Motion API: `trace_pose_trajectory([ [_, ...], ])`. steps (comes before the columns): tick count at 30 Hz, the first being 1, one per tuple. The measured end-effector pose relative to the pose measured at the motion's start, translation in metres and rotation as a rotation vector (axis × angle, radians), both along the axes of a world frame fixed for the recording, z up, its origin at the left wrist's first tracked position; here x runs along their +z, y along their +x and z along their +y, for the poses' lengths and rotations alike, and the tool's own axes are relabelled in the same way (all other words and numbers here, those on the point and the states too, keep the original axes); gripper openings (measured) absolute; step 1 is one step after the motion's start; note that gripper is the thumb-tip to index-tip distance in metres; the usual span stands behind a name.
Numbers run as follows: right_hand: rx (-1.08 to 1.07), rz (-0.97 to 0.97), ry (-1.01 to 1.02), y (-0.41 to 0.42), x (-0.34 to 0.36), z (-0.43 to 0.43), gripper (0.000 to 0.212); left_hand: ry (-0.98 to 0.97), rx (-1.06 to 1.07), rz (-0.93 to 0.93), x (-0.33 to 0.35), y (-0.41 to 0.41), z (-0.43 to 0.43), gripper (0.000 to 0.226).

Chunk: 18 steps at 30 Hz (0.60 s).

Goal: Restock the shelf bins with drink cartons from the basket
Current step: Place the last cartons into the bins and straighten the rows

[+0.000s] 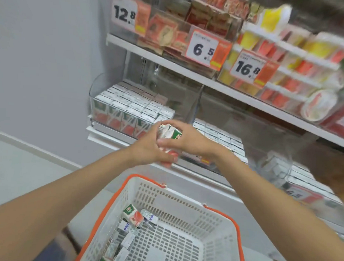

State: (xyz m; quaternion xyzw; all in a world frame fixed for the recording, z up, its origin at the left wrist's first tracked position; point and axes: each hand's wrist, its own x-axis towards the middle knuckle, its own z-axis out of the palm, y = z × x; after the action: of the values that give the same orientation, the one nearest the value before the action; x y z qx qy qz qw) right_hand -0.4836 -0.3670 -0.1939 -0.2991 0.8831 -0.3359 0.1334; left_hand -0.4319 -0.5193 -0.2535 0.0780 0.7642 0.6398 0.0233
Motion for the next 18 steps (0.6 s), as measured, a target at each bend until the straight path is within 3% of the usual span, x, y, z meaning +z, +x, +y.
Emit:
trace_pose_trajectory([
  [4, -0.202, 0.190, -0.191, -0.047, 0.022, -0.006, 0.064, -0.304, 0.139, 0.209, 0.029, -0.051, -0.025, 0.123],
  [7, -0.353, 0.297, -0.136, -0.093, 0.019, -0.015, 0.078, -0.584, 0.215, 0.279, 0.027, -0.087, -0.056, 0.111],
  [10, -0.520, 0.396, -0.039, -0.143, 0.007, -0.020, 0.046, -0.895, 0.184, 0.362, 0.017, -0.120, -0.080, 0.090],
  [13, -0.531, 0.372, 0.047, -0.182, -0.001, -0.028, 0.044, -1.107, 0.117, 0.306, 0.005, -0.142, -0.093, 0.083],
  [16, -0.506, 0.430, 0.281, -0.218, -0.007, -0.039, 0.104, -1.098, 0.090, 0.206, -0.009, -0.154, -0.098, 0.082],
  [18, -0.402, 0.396, 0.413, -0.229, -0.012, -0.045, 0.102, -1.090, 0.088, 0.213, -0.012, -0.155, -0.098, 0.080],
])
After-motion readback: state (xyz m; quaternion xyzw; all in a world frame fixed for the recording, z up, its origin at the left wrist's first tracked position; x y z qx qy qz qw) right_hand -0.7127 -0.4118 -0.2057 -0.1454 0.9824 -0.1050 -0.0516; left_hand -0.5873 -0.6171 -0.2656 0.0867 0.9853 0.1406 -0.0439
